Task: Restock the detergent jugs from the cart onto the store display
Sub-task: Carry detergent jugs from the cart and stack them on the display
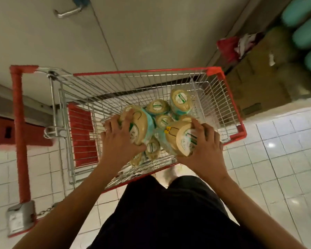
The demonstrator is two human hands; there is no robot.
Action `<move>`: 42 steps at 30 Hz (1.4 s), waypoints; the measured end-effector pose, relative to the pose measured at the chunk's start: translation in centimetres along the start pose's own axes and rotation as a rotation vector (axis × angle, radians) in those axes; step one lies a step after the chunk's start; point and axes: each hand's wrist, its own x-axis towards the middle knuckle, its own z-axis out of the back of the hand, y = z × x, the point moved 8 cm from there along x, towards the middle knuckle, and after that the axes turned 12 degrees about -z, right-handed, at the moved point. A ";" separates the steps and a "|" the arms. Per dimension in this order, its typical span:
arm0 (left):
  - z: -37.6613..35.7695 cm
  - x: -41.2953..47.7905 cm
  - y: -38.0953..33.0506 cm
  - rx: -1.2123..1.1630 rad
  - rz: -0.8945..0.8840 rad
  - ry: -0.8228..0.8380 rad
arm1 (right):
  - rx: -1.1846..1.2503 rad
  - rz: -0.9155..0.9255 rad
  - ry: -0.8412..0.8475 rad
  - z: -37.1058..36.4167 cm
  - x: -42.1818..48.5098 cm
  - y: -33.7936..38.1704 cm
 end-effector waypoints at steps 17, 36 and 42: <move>-11.5 -3.8 -38.7 -0.002 -0.502 0.209 | 0.206 -0.538 -0.158 11.5 -15.6 -37.9; -30.2 1.7 -79.5 0.098 -0.959 0.444 | 0.375 -0.987 -0.333 22.9 -16.8 -70.3; -33.3 7.0 -92.2 0.087 -1.053 0.455 | 0.401 -1.068 -0.393 29.6 -11.9 -79.6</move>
